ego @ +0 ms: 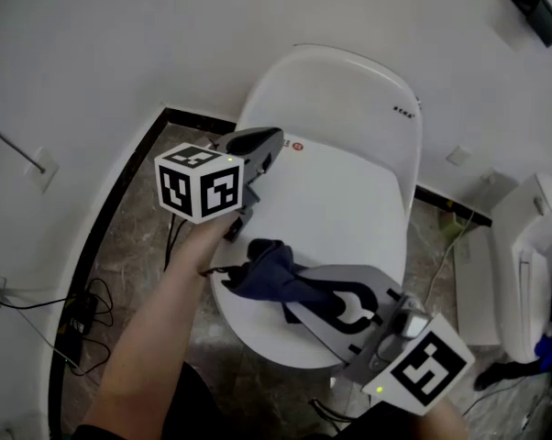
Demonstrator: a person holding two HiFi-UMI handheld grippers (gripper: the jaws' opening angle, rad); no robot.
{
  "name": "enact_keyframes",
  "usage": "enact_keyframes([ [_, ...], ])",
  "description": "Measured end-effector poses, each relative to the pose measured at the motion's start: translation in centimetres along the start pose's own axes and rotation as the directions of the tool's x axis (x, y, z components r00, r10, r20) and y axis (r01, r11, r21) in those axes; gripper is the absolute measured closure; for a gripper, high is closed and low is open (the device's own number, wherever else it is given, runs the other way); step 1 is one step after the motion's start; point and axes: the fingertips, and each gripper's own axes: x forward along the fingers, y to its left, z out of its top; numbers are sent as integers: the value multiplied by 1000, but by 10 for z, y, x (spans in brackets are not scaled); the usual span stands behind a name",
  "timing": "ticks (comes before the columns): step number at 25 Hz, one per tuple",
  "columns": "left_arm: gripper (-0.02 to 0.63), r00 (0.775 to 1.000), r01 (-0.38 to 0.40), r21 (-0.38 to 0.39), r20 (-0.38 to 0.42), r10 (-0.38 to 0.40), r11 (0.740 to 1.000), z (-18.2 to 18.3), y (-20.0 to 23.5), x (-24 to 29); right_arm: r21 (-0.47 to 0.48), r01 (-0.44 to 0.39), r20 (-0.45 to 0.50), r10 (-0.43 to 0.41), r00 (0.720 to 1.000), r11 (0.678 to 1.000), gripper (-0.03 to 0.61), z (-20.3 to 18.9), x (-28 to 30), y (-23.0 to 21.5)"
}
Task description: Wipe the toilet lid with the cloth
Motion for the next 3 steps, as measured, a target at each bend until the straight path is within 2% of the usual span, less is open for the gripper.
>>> enact_keyframes([
  [3, 600, 1000, 3, 43, -3, -2, 999, 1, -10, 5, 67, 66, 134, -75, 988, 996, 511, 22, -17, -28],
])
